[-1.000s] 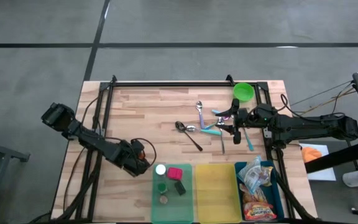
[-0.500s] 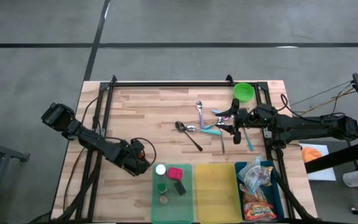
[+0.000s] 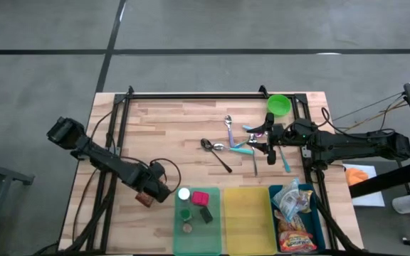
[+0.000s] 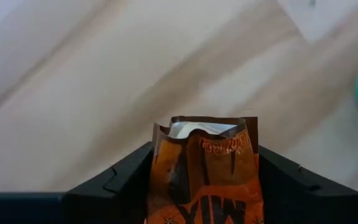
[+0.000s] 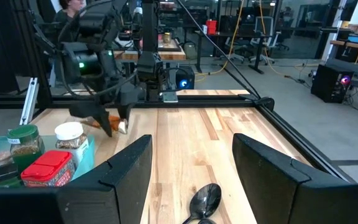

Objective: Pick & Place Food Item
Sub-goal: Put the orange seasoning pack into the green bin

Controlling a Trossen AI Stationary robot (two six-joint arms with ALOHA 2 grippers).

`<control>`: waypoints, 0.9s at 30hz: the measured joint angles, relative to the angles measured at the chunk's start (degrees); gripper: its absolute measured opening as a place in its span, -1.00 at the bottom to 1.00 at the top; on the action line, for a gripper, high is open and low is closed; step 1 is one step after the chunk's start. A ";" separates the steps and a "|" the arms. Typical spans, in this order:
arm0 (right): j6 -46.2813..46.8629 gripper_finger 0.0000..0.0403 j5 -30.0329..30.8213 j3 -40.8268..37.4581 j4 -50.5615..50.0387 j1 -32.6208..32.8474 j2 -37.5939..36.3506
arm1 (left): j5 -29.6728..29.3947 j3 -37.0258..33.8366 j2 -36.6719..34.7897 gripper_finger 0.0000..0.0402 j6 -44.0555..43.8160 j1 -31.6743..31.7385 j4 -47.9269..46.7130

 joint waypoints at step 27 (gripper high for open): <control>0.01 0.10 0.00 -0.01 0.01 0.00 0.00 | 1.95 25.79 -2.21 0.16 -21.72 0.27 -10.00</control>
